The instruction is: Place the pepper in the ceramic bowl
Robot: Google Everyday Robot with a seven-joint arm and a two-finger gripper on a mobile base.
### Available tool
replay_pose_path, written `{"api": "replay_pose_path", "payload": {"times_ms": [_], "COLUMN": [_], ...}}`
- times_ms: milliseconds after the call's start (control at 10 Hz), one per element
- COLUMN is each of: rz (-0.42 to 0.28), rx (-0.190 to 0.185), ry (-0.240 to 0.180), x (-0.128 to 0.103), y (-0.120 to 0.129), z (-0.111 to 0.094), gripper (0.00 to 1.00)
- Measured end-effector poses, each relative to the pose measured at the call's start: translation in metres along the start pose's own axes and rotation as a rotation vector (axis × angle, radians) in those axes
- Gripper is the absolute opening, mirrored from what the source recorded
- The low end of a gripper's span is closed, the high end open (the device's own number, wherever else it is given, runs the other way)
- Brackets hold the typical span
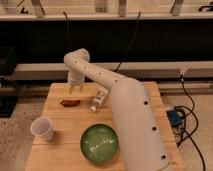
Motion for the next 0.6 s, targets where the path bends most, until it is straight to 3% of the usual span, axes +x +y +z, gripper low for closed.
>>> {"api": "replay_pose_path", "payload": {"times_ms": [600], "rz": [-0.122], "rx": [-0.038], "ry": [-0.042], "x": [-0.014], "y": [-0.015], "z": [0.029], "gripper": [0.8]}}
